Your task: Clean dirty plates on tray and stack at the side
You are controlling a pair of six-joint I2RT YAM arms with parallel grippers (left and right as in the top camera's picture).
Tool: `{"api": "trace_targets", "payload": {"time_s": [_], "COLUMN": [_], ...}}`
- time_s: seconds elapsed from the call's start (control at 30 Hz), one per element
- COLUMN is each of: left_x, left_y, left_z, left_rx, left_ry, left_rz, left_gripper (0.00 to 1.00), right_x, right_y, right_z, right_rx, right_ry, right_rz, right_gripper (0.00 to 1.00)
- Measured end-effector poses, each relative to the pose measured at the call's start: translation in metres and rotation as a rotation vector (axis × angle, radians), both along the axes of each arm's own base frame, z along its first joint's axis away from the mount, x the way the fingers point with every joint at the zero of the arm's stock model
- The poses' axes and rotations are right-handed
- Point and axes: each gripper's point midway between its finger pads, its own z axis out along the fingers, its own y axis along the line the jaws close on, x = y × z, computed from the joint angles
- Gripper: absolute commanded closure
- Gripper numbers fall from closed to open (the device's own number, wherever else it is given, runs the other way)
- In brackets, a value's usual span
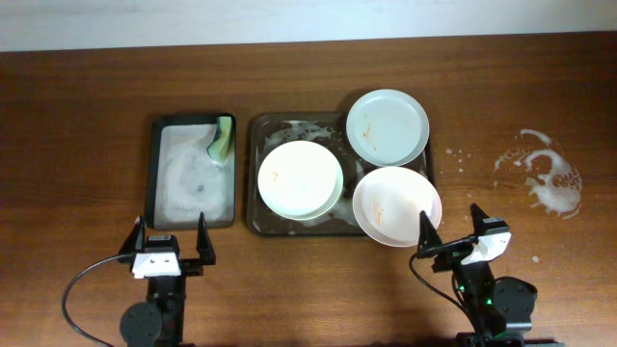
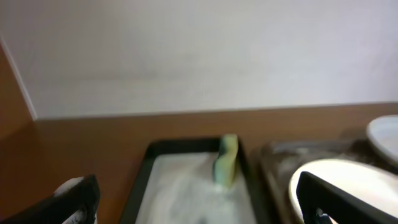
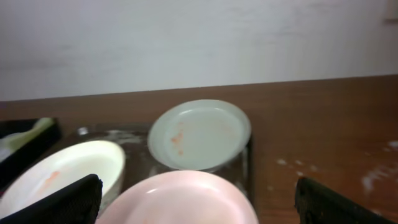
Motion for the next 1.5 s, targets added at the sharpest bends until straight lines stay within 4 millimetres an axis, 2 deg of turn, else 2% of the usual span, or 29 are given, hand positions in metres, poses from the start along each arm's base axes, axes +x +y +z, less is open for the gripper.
{"api": "trace_targets", "payload": {"time_s": [0.13,0.27,0.37,0.53,0.73,0.87,0.93,1.03,1.2,1.3,1.5], "left_x": [0.000,-0.004,-0.007,-0.013,-0.007,0.013,0.022,0.043,0.073,0.089,0.115], "left_y": [-0.012,-0.021,-0.025,-0.030,-0.031,-0.034,-0.035,-0.036,-0.035,-0.035,-0.033], "left_z": [-0.001,0.007,0.034,0.089,0.118,0.137,0.139,0.148,0.131,0.115,0.073], "left_rx": [-0.029,-0.045,-0.043,-0.042,-0.061,-0.083,-0.101,-0.127,-0.178,-0.206,-0.238], "left_ry": [0.006,0.034,0.012,-0.007,0.115,0.236,0.330,0.457,0.728,0.870,1.030], "left_rz": [-0.072,-0.121,-0.142,-0.172,-0.180,-0.199,-0.209,-0.218,-0.212,-0.208,-0.202], "left_gripper": [0.01,0.01,0.01,0.01,0.01,0.01,0.01,0.01,0.01,0.01,0.01], "right_x": [-0.002,-0.005,-0.005,0.004,0.021,0.040,0.042,0.052,0.060,0.073,0.114], "right_y": [0.006,0.009,0.012,0.021,0.033,0.042,0.046,0.058,0.091,0.115,0.135], "right_z": [0.014,0.056,0.086,0.114,0.139,0.155,0.151,0.159,0.151,0.135,0.089], "right_rx": [0.018,0.021,0.023,0.029,0.052,0.085,0.109,0.111,0.073,0.049,0.041], "right_ry": [-0.023,-0.084,-0.104,-0.044,0.095,0.245,0.380,0.501,0.697,0.807,0.903], "right_rz": [0.034,0.050,0.072,0.128,0.201,0.260,0.276,0.323,0.432,0.495,0.525], "right_gripper": [0.02,0.02,0.02,0.02,0.01,0.02,0.02,0.02,0.02,0.02,0.02]}}
